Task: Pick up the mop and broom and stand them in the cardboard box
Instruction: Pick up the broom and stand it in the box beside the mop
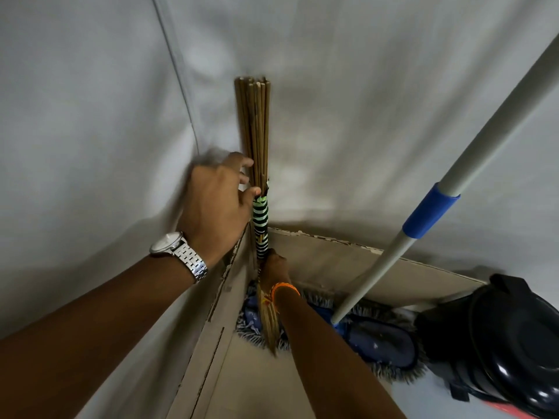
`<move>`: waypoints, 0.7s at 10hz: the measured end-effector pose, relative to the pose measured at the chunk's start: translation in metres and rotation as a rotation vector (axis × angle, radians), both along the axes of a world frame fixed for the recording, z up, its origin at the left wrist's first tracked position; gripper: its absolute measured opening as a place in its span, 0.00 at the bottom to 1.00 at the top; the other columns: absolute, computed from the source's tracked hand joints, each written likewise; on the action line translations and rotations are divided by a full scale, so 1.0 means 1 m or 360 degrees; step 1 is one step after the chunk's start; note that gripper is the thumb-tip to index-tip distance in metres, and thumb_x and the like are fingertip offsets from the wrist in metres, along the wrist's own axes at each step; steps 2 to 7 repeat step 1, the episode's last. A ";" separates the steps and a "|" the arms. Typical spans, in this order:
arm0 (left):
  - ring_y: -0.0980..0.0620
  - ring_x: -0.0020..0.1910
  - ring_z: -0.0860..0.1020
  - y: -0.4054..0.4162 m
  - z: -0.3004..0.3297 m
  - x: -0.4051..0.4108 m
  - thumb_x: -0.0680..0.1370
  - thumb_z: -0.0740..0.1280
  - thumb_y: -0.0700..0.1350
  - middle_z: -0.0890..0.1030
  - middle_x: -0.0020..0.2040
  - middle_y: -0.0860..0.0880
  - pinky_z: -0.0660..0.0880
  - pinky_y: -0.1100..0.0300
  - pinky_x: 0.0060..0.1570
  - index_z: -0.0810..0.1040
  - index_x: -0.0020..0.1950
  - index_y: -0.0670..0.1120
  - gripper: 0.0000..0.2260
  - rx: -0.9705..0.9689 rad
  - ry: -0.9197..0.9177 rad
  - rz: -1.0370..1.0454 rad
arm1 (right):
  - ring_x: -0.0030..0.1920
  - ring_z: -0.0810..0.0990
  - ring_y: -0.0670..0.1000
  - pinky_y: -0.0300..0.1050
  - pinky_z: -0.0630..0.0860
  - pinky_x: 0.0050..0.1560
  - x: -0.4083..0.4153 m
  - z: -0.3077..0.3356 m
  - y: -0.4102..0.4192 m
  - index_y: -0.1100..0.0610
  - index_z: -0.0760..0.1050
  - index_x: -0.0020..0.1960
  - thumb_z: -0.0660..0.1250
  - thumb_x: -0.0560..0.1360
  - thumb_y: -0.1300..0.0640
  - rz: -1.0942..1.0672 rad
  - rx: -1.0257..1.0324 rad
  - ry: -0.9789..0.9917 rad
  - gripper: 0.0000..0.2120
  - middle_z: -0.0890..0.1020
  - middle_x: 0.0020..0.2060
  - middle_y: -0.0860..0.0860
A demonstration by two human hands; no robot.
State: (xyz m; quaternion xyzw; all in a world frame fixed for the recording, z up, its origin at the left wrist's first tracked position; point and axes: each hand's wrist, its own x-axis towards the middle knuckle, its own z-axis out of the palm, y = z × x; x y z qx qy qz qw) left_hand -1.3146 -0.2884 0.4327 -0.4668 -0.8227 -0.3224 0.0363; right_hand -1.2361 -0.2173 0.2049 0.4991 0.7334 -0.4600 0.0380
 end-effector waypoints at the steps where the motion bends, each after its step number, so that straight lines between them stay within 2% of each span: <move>1: 0.58 0.34 0.81 -0.010 -0.004 0.011 0.75 0.74 0.44 0.87 0.43 0.49 0.71 0.76 0.37 0.80 0.57 0.44 0.12 0.0028 -0.0102 -0.0033 | 0.59 0.78 0.64 0.52 0.76 0.56 0.012 -0.001 -0.010 0.65 0.65 0.67 0.67 0.75 0.64 -0.0016 -0.0035 -0.0013 0.22 0.79 0.59 0.65; 7: 0.58 0.34 0.81 -0.010 -0.004 0.011 0.75 0.74 0.44 0.87 0.43 0.49 0.71 0.76 0.37 0.80 0.57 0.44 0.12 0.0028 -0.0102 -0.0033 | 0.59 0.78 0.64 0.52 0.76 0.56 0.012 -0.001 -0.010 0.65 0.65 0.67 0.67 0.75 0.64 -0.0016 -0.0035 -0.0013 0.22 0.79 0.59 0.65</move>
